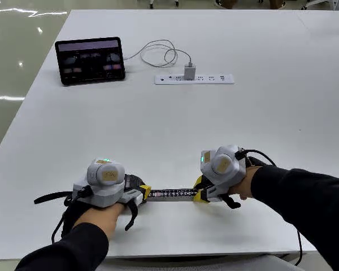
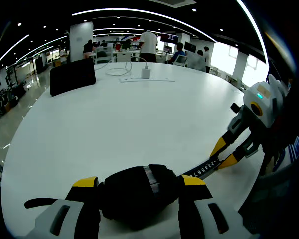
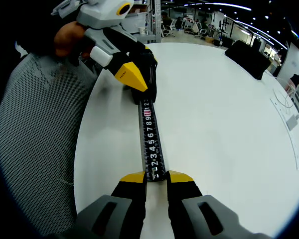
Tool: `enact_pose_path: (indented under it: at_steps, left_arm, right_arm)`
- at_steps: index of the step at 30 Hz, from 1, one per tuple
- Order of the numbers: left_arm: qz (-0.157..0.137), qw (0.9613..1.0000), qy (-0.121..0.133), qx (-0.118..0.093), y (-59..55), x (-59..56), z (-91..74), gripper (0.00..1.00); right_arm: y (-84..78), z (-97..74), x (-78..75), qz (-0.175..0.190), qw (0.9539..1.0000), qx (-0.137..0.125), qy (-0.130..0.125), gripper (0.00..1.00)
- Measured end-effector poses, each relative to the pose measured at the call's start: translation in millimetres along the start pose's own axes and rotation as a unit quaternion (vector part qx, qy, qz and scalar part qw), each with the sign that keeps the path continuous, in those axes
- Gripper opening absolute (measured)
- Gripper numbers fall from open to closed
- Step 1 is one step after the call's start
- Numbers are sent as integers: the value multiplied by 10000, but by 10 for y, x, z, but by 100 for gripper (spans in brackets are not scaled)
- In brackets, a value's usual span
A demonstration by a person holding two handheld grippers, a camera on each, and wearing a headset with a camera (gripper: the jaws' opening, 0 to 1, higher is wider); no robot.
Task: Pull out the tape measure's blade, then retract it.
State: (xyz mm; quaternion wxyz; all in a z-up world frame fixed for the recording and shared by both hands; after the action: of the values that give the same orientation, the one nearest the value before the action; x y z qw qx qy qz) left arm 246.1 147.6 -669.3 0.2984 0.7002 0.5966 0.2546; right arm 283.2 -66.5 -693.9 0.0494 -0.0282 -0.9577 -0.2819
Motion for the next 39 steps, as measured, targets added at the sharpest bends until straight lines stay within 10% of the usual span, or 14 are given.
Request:
enact_pose_path:
  at_steps: [39]
  left_arm:
    - [-39,10000,-43,8,3,4,-7,59]
  right_arm:
    - [154,99,17,-10,10000,-1,-46,11]
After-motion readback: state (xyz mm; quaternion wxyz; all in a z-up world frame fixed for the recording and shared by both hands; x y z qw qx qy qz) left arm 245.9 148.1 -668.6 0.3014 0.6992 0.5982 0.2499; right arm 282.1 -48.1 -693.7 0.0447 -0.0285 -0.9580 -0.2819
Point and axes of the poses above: the centre of the closed fingertips' face, and the gripper's own axes: z roughly forward along the fingers, x roughly to its left, y roughly out of its top, the point moved 8 cm from there along -z, roughly backward along the fingers, and after that the axes turned 6 degrees about y, right-handed, at the moved point
